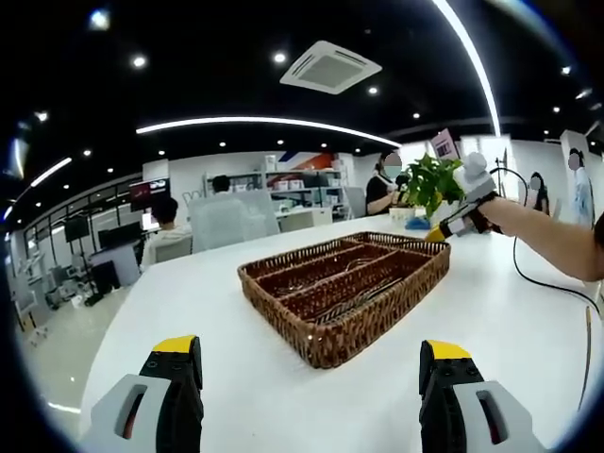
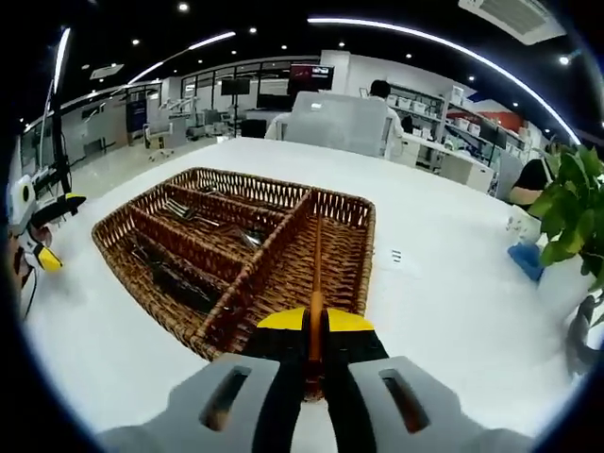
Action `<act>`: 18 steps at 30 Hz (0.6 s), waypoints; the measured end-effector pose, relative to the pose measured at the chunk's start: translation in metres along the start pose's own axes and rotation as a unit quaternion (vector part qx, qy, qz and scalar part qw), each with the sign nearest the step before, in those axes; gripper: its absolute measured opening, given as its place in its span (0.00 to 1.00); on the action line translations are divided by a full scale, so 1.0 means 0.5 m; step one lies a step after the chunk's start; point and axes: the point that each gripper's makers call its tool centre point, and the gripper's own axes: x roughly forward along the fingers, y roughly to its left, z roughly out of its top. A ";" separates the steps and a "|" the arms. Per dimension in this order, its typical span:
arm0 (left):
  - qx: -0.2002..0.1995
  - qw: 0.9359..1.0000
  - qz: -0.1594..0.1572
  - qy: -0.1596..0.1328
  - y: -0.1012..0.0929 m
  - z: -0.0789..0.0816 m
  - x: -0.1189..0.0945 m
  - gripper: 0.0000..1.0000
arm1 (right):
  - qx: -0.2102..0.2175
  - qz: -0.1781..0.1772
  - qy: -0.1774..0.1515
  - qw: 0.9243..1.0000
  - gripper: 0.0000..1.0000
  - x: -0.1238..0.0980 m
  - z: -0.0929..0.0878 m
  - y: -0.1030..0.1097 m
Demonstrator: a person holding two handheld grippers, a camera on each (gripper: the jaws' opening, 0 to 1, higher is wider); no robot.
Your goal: Arrange the knives, forks, and spoons in their matching storage slots by inserting each utensil handle-first until every utensil is classified and aligned in the correct compartment
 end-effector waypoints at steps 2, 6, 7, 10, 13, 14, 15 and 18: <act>0.000 1.000 0.001 0.000 0.001 0.000 0.000 1.00 | -0.002 0.000 0.002 1.000 0.03 0.004 0.002 -0.001; 0.001 1.000 0.000 -0.001 0.002 0.001 0.000 1.00 | -0.002 0.010 0.025 1.000 0.03 0.019 -0.007 0.000; 0.002 1.000 0.000 -0.001 0.002 0.001 0.000 1.00 | -0.001 0.011 0.029 1.000 0.03 0.021 -0.010 -0.001; -0.002 1.000 -0.002 -0.001 0.002 -0.002 0.003 1.00 | 0.000 0.014 0.036 0.999 0.03 0.028 -0.012 -0.002; 0.001 1.000 -0.001 0.004 0.003 -0.006 0.005 1.00 | 0.000 0.020 0.053 0.998 0.03 0.030 -0.014 0.002; 0.002 1.000 -0.001 0.004 0.003 -0.006 0.005 1.00 | 0.000 0.024 0.057 0.998 0.03 0.032 -0.013 0.004; 0.003 1.000 -0.001 0.003 0.002 -0.004 0.005 1.00 | 0.000 0.029 0.062 0.998 0.04 0.036 -0.013 0.007; 0.005 1.000 -0.001 0.002 0.001 -0.002 0.004 1.00 | -0.006 0.047 0.104 0.993 0.04 0.043 -0.033 0.020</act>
